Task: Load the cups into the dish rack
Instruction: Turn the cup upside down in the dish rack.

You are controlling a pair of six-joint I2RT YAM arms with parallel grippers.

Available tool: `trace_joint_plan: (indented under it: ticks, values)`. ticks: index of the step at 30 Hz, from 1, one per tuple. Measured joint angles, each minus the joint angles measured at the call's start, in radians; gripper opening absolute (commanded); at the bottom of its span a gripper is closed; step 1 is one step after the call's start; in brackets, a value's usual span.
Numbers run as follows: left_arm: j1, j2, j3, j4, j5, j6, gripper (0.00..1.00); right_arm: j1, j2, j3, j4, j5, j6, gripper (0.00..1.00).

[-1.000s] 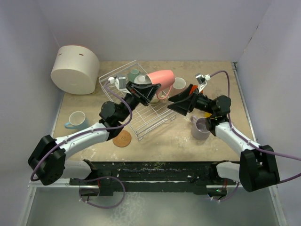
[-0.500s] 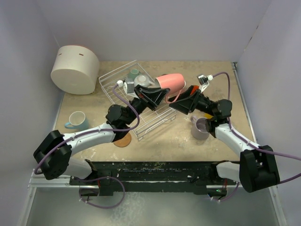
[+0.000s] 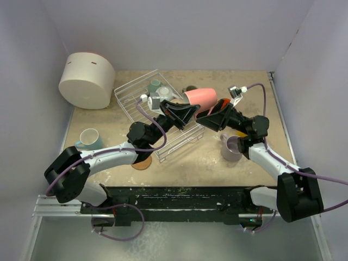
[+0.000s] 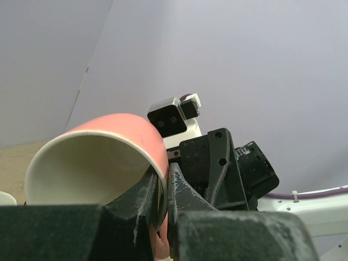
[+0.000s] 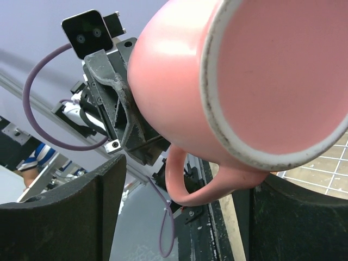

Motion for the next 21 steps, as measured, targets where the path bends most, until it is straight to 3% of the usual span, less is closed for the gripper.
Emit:
trace_joint_plan:
  ticks: [21]
  values:
    - [-0.003,0.019,-0.012,0.062,0.016,-0.018,0.00,0.000,0.002,-0.016,0.043,0.018,0.042,0.62]
